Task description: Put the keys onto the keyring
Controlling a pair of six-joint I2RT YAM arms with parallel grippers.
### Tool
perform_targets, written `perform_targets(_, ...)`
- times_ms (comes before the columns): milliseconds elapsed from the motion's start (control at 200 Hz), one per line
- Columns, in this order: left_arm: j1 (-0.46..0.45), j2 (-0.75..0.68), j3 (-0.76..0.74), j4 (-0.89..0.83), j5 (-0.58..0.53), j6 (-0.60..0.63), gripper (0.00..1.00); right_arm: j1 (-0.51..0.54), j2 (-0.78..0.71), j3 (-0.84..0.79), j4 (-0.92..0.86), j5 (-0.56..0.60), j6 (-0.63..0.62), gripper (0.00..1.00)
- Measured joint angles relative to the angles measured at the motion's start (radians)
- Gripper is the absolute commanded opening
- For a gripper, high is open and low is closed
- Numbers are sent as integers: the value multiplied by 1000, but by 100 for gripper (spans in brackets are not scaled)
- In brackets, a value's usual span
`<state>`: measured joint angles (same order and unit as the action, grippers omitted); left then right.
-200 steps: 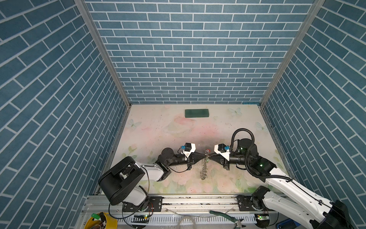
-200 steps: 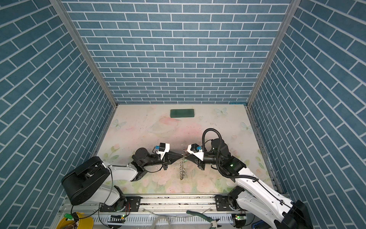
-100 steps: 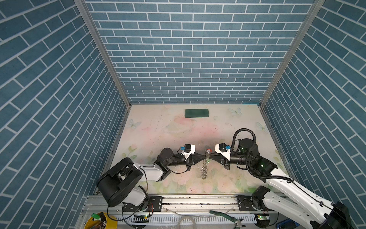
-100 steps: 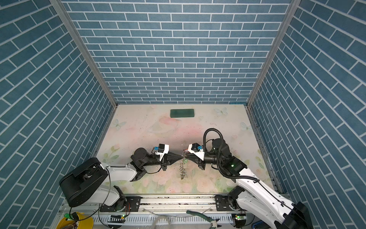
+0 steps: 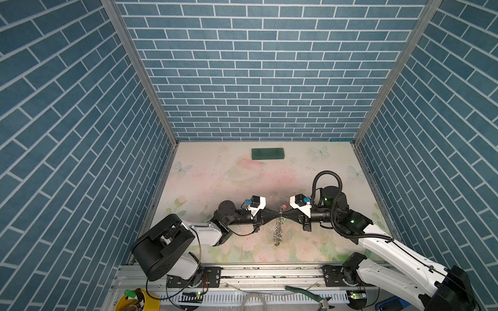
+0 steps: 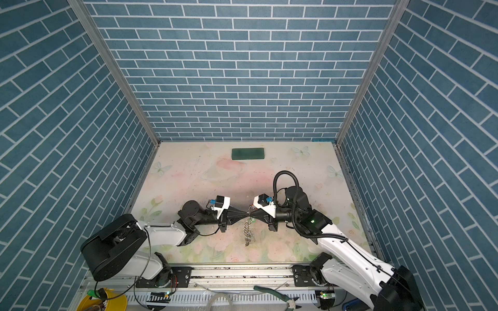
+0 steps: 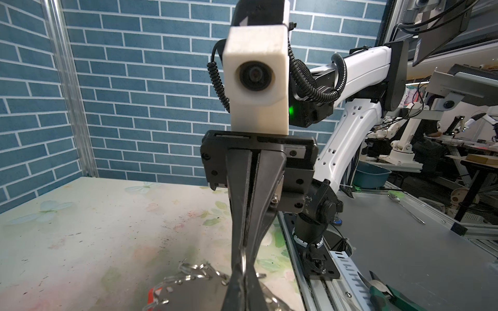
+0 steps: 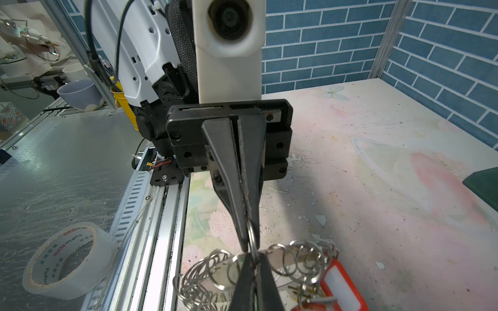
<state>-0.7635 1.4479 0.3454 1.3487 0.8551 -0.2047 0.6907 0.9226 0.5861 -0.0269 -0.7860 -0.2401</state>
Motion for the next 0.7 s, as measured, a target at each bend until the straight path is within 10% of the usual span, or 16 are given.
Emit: perform_targets(700,59,-22,2,-55,34,21,16,125,169,322,-439,216,-92,0)
